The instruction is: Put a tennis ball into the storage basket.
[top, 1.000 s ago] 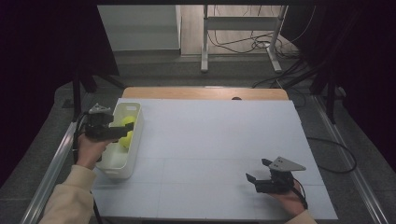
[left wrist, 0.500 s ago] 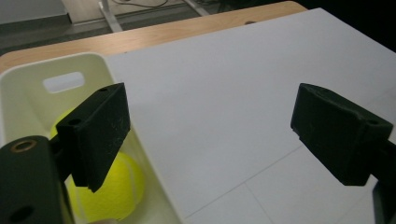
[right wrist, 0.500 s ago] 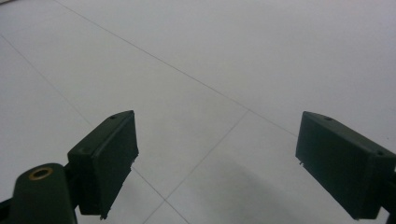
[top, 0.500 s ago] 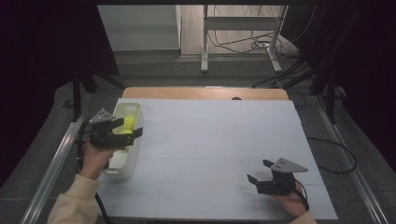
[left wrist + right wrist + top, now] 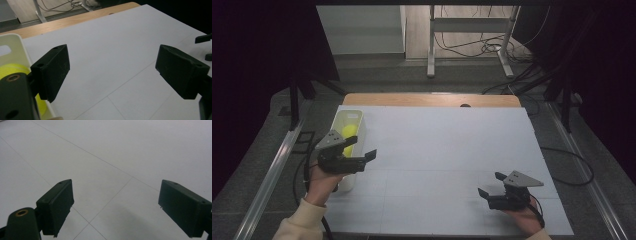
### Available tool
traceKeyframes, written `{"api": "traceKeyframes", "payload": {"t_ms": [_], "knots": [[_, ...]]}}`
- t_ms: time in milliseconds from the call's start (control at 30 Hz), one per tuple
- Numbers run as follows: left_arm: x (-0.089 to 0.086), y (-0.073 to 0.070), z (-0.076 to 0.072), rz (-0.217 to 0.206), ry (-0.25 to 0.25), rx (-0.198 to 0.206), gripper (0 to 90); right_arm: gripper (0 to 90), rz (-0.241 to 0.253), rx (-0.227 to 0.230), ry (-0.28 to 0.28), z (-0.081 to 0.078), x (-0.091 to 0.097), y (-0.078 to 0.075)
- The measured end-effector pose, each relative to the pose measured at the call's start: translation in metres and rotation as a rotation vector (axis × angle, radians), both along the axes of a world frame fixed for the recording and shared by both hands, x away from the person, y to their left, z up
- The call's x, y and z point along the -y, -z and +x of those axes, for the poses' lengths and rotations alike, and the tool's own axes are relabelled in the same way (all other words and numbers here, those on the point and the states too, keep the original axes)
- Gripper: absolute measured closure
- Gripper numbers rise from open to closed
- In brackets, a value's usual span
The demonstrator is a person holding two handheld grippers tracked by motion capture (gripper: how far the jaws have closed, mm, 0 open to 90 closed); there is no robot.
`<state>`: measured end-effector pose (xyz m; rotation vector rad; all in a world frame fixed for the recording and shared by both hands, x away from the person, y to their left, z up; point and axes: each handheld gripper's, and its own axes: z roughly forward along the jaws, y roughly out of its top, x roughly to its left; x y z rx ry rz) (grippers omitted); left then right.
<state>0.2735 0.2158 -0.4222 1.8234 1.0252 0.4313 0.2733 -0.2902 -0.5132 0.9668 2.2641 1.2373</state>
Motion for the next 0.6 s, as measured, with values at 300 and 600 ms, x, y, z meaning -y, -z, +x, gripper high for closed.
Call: {"api": "traceKeyframes", "payload": {"t_ms": [300, 600], "knots": [[0.016, 0.006, -0.012, 0.002, 0.055, 0.018, 13.0, 13.2, -0.006, 0.000, -0.003, 0.000, -0.001, 0.000], [0.034, 0.014, -0.024, 0.012, 0.112, 0.036, 12.9, 13.2, -0.010, 0.006, -0.002, -0.002, -0.001, -0.001]]}}
